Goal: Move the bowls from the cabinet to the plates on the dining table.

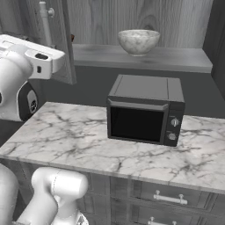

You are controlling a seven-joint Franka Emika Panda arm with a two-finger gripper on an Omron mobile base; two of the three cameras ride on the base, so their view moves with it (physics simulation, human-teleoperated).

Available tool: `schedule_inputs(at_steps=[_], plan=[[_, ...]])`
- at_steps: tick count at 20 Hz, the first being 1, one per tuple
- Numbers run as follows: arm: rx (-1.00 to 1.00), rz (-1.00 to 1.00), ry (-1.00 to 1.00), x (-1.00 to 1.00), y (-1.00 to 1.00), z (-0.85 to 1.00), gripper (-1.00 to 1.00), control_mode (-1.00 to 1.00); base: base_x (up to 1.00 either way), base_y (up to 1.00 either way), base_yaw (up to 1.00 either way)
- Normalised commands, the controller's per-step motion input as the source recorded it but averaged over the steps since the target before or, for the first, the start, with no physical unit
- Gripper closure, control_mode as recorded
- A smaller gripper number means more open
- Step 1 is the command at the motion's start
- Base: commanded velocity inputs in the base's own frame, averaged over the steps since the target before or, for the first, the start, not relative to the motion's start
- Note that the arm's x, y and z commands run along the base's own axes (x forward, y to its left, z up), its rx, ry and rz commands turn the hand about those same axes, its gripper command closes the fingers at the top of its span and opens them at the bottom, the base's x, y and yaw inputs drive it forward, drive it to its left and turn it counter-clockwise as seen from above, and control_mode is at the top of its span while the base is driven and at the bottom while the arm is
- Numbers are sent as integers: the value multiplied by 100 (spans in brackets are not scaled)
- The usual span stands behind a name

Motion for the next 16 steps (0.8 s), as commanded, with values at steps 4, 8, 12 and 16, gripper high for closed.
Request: schedule_inputs(at_steps=[4,8,12,16], plan=[[0,0,0,-51,-36,0,-100,-100,0,0,0],[-2,0,9,-27,-29,-14,-100,-100,0,0,0],[-5,0,21,-7,-19,-39,-100,-100,0,0,0],[-2,0,24,0,-27,-42,-100,-100,0,0,0]])
